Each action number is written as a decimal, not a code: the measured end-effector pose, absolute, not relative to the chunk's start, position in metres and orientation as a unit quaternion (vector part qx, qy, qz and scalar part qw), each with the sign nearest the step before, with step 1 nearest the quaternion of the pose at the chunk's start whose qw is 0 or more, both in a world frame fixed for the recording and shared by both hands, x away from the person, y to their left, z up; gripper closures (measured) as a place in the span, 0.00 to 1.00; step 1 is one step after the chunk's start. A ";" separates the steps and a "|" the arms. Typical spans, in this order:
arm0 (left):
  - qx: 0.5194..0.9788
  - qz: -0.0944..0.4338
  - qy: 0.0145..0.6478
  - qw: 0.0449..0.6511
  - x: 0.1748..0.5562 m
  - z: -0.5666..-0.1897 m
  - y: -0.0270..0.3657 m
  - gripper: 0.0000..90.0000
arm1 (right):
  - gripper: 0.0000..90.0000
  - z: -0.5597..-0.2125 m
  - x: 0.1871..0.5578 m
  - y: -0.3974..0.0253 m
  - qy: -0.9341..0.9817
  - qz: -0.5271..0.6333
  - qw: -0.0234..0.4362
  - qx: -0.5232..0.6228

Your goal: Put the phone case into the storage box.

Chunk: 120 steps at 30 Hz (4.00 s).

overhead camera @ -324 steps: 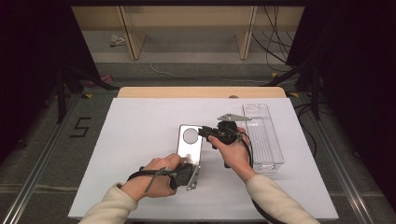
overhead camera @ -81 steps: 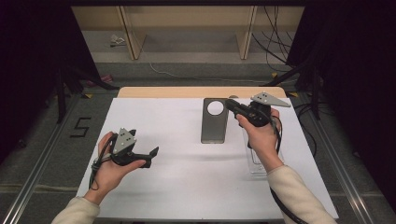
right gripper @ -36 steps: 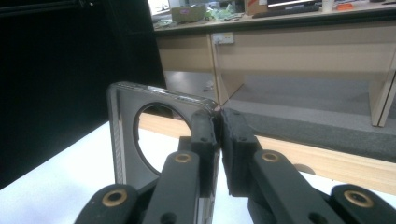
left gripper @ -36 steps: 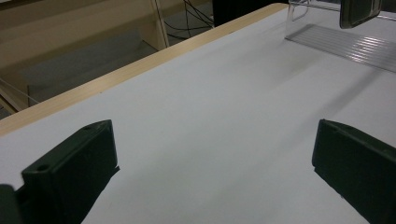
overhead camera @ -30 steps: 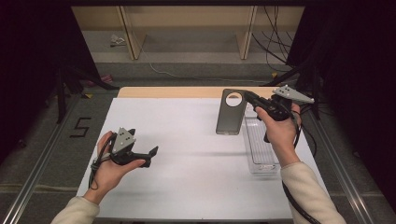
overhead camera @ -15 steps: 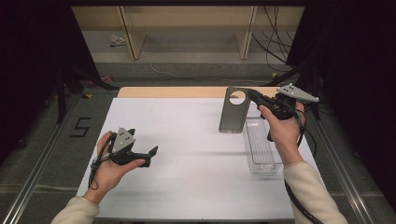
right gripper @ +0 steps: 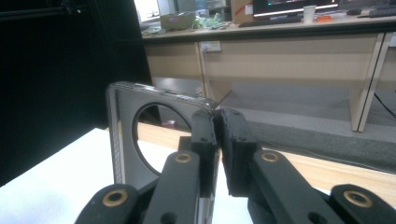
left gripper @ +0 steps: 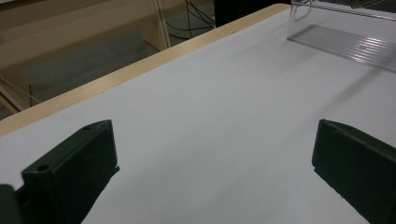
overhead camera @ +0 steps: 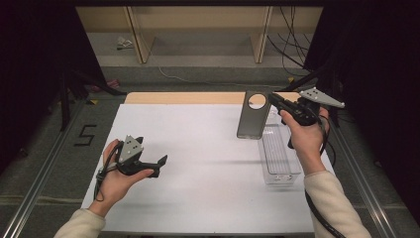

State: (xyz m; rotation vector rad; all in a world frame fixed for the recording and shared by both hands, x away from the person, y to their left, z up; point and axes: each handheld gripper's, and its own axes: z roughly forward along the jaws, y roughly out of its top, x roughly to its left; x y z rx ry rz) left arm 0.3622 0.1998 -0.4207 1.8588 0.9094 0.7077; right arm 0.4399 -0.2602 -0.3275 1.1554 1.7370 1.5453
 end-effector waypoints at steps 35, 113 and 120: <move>0.754 0.289 0.370 0.460 0.363 -0.420 0.201 0.00 | 0.94 -0.322 0.440 -0.278 0.635 0.564 0.292 0.440; 0.752 0.290 0.372 0.460 0.363 -0.420 0.201 0.00 | 0.94 -0.317 0.439 -0.305 0.619 0.538 0.348 0.455; 0.752 0.290 0.372 0.460 0.363 -0.420 0.201 0.00 | 0.94 -0.318 0.440 -0.307 0.619 0.533 0.354 0.456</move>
